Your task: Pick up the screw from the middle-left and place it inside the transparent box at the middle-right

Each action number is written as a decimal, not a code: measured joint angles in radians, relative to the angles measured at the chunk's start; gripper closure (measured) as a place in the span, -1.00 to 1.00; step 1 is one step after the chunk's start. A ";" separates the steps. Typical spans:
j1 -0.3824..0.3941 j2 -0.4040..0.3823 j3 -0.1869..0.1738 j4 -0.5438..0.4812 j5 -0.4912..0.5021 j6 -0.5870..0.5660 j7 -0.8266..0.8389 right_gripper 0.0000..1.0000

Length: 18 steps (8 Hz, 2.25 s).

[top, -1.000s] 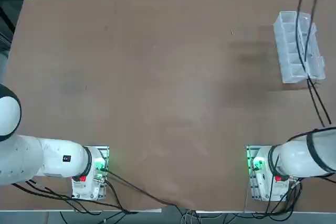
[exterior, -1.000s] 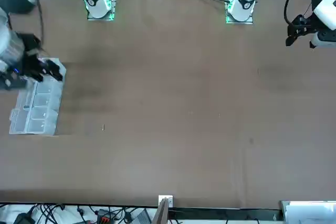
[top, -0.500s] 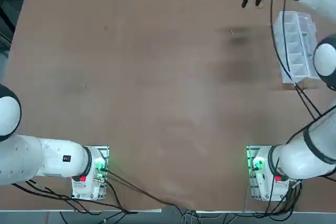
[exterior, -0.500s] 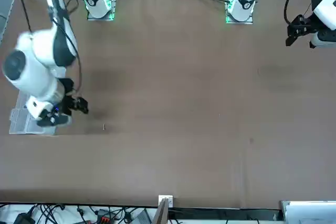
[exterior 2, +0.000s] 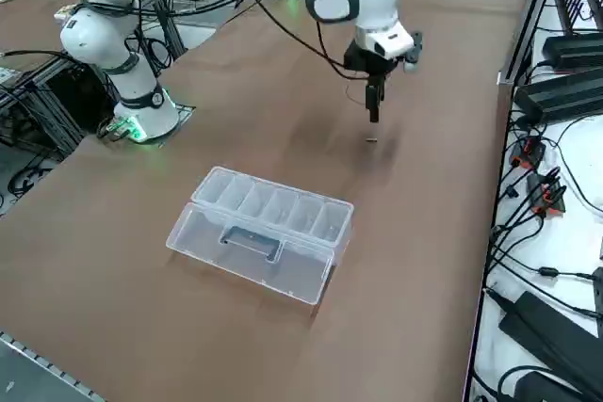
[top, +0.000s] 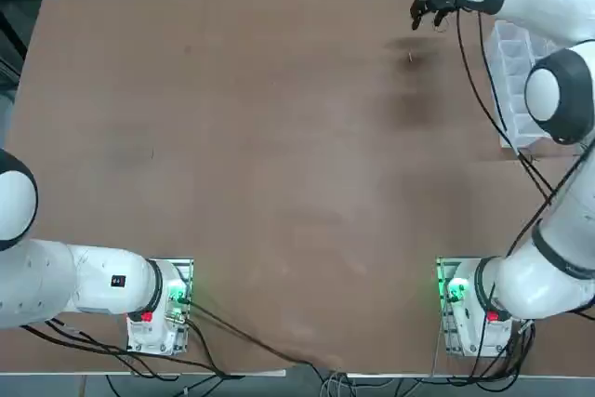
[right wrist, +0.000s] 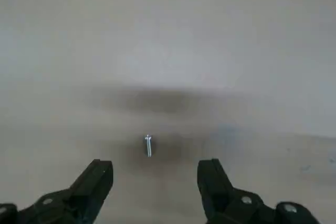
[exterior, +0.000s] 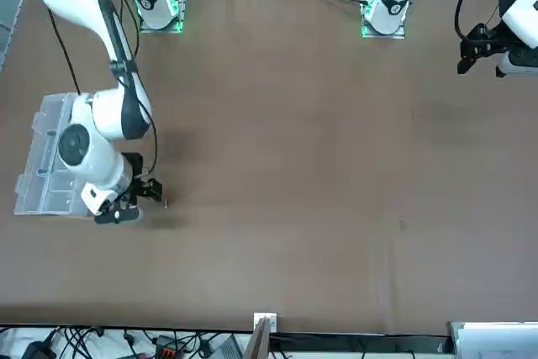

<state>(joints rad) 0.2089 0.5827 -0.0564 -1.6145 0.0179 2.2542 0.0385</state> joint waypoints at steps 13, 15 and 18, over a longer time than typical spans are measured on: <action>0.034 0.167 -0.007 0.053 -0.026 0.027 0.041 -0.51; 0.034 0.172 -0.009 0.053 -0.027 0.035 0.041 -0.43; 0.033 0.177 -0.010 0.053 -0.026 0.053 0.045 -0.33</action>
<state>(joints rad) 0.2416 0.7600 -0.0661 -1.5610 -0.0085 2.3074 0.0831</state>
